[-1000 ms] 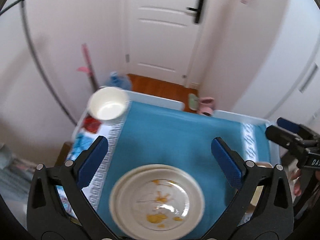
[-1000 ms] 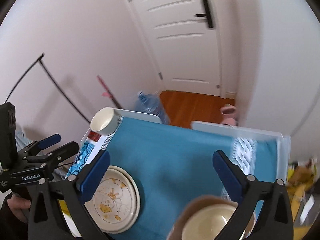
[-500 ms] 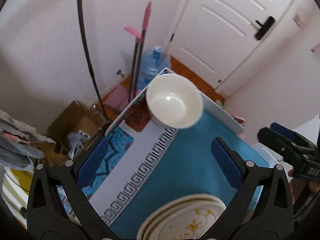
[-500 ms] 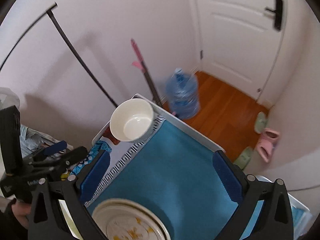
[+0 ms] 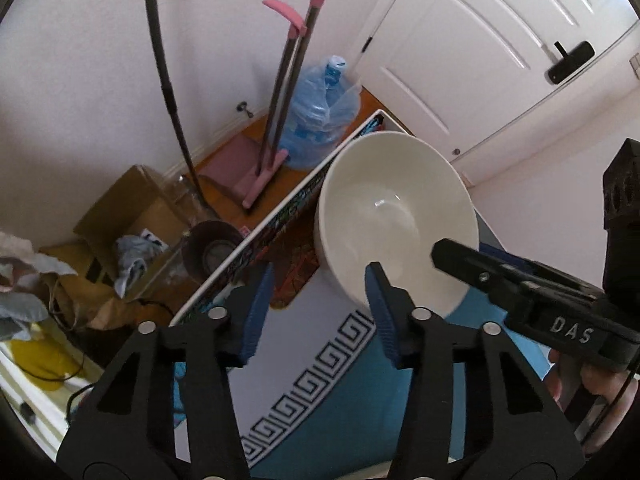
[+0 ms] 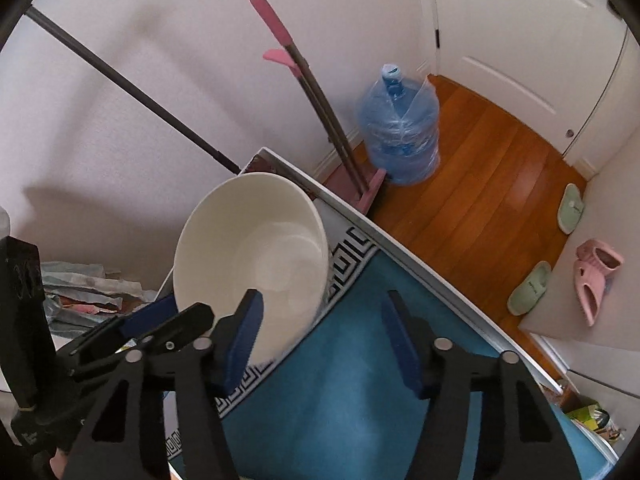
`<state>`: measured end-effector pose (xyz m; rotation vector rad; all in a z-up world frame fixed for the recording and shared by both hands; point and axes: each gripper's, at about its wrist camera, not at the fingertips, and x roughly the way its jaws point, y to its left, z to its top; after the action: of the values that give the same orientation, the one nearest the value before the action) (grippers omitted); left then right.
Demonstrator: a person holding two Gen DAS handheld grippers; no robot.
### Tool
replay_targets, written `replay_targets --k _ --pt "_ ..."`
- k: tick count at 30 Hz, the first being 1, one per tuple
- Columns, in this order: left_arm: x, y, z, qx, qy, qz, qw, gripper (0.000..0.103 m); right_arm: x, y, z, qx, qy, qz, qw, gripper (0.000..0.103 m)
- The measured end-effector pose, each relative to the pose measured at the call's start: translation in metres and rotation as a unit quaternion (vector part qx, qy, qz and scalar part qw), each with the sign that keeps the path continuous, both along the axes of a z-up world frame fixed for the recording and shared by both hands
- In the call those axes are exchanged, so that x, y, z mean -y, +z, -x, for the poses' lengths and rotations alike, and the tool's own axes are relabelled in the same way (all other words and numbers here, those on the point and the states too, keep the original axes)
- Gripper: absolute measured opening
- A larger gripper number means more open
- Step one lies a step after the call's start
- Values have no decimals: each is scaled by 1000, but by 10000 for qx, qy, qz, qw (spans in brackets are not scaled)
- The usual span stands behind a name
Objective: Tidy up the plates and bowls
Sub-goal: 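Grasp the rim of the white bowl with both grippers, then carry the white bowl, lower it into the cream bowl, open grippers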
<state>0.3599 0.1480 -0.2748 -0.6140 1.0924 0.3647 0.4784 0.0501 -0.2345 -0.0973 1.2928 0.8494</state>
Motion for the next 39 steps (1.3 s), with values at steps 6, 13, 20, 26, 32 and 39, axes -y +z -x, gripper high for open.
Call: replay_targets --k 6,13,20,26,32,39 --pt "-6 -9 -9 70 -68 128 9999 26 -13 -10 -6 -59 57 -18 10000 31" --pt "-1 -5 -12 119 -183 -2 9998 19 -8 -9 -6 -17 -16 5 10000 16" --pt "11 15 -8 226 -374 -350 9984 19 0 0 2 72 -130 -76 9999 16" --pt "34 53 0 453 -636 -566 9953 19 25 30 16 267 -403 -343 9982 16" --pt "77 98 14 778 -1073 -638 9891 19 77 79 43 600 -913 -556 9925 16" --pt "155 133 39 1048 -1839 -504 9760 19 167 111 91 819 -1732 -621 9795 16"
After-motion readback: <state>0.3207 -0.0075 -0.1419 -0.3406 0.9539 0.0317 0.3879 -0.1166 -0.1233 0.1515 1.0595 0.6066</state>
